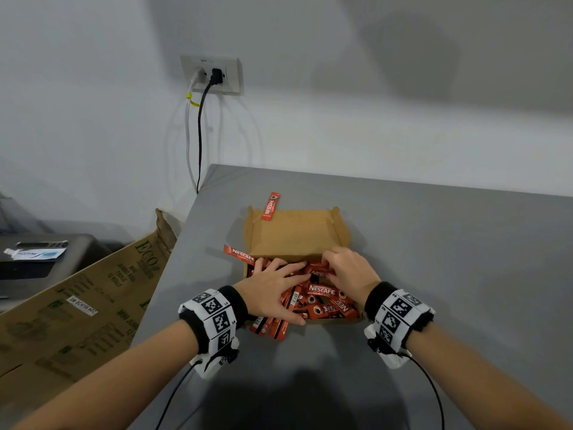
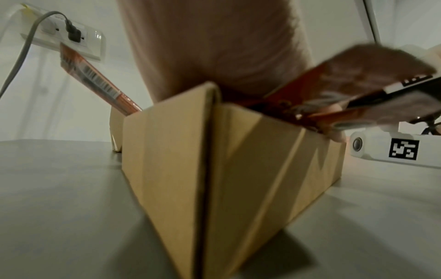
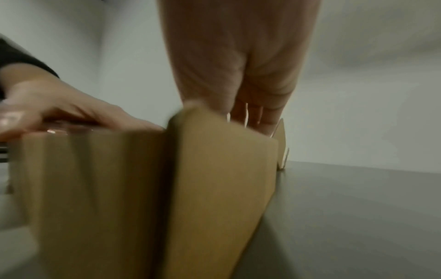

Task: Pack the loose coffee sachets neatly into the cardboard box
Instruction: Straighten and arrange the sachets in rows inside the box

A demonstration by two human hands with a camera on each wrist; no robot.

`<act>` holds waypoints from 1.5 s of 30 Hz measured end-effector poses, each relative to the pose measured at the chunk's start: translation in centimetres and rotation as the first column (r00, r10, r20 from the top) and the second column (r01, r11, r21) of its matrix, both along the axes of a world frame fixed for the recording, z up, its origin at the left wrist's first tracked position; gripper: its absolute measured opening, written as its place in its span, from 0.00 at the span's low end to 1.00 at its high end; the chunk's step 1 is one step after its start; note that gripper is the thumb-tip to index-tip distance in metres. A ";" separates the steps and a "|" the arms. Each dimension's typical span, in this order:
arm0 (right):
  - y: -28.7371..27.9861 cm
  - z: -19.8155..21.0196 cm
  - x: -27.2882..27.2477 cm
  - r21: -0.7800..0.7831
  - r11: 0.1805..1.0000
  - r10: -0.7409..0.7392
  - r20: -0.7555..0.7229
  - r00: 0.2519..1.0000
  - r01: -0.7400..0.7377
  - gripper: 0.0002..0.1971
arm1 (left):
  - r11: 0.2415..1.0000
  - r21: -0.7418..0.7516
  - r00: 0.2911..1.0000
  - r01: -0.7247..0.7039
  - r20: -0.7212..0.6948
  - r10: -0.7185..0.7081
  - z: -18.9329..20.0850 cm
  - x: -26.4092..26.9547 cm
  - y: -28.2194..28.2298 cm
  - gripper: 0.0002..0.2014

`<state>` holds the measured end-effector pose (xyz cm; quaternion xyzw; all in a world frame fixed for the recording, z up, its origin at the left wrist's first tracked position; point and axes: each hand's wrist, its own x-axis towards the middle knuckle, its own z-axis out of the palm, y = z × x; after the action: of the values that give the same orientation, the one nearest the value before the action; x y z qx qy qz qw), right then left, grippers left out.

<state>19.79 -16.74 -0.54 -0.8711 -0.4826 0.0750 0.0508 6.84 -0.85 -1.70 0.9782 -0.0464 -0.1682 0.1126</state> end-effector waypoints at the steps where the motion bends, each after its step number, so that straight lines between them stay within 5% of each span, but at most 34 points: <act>1: -0.2 0.1 0.1 -0.011 1.000 0.002 0.024 1.000 -0.002 0.07 | 1.000 0.001 1.000 -0.003 0.000 0.003 0.0 0.0 0.0 0.49; 5: -0.7 1.0 0.1 -0.120 0.993 0.007 0.160 0.987 0.012 0.07 | 1.000 0.000 1.000 -0.007 -0.001 0.007 0.0 0.1 0.0 0.49; 17: 0.2 0.2 -0.8 -0.051 0.991 -0.114 0.101 0.988 0.120 0.05 | 0.998 -0.068 1.000 0.002 0.022 0.000 -0.2 -0.5 0.0 0.37; 28: 0.1 0.0 -0.5 -0.054 0.998 -0.026 0.118 0.993 0.032 0.05 | 1.000 -0.002 1.000 -0.025 -0.013 0.025 -0.1 -0.1 -0.3 0.50; 34: -1.3 0.5 0.8 -0.009 0.996 -0.085 0.232 0.969 0.090 0.17 | 1.000 0.000 0.999 -0.028 -0.017 0.028 0.2 -0.1 -0.5 0.52; 37: -1.7 0.5 1.1 0.053 0.975 -0.215 0.018 0.976 0.214 0.25 | 1.000 -0.002 1.000 -0.024 -0.017 0.024 0.2 -0.1 -0.4 0.53; 40: -1.7 0.2 1.2 0.063 0.971 -0.213 -0.203 0.956 0.230 0.21 | 0.999 -0.025 0.999 -0.033 -0.012 0.032 0.2 -0.1 -0.3 0.53; 45: -1.5 -0.2 1.4 0.088 0.967 -0.215 -0.212 0.953 0.238 0.12 | 1.000 -0.001 1.000 -0.020 0.006 0.020 0.7 0.0 -0.6 0.53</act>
<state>21.15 -18.23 -0.79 -0.9045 -0.3751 0.1291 0.1566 6.82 -1.41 -1.04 0.9791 -0.0368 -0.1640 0.1144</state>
